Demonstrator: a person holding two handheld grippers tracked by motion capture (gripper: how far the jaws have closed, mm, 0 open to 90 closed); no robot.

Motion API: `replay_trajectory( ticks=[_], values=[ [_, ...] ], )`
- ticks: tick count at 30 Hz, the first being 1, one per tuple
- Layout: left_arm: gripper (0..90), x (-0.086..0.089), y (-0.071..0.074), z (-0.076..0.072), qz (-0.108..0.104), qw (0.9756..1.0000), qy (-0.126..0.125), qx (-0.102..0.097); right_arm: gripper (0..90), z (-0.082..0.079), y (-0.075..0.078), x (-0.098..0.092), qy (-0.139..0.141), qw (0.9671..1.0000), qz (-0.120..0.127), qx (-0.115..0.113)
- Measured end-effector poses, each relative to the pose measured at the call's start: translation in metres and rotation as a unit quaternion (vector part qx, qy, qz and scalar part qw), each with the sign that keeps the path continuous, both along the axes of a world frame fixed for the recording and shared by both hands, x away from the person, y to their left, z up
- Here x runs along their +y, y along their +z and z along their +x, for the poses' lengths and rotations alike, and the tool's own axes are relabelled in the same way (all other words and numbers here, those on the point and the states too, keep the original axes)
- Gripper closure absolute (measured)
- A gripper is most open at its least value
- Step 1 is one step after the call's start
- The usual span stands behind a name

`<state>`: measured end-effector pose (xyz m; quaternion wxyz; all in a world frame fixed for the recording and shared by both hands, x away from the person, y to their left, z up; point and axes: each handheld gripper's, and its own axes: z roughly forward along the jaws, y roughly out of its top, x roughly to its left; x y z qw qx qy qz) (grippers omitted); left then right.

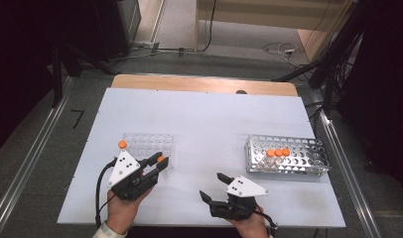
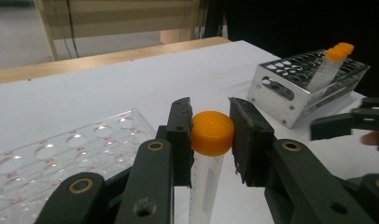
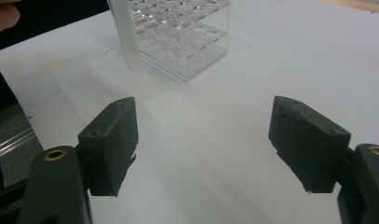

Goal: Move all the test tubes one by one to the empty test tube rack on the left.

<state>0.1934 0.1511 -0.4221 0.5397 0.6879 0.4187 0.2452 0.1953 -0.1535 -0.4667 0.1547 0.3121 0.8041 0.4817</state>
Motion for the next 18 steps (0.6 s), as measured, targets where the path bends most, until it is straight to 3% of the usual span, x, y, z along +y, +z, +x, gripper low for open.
replay_trajectory(
  ticks=[8, 12, 18],
  values=[
    [70.5, 0.021, 0.012, 0.006, -0.005, 0.9994, 0.033, -0.009, 22.4, -0.007, 0.001, -0.030, -0.025, 0.9996, 0.010, -0.001],
    [70.5, 0.032, 0.018, 0.009, -0.012, 0.9985, 0.051, -0.016, 22.6, -0.009, -0.001, -0.034, -0.028, 0.9996, 0.007, 0.003],
    [70.5, 0.048, 0.026, 0.013, -0.006, 0.9965, 0.079, -0.027, 22.9, -0.009, -0.001, -0.032, -0.029, 0.9996, 0.006, 0.003]
  ],
)
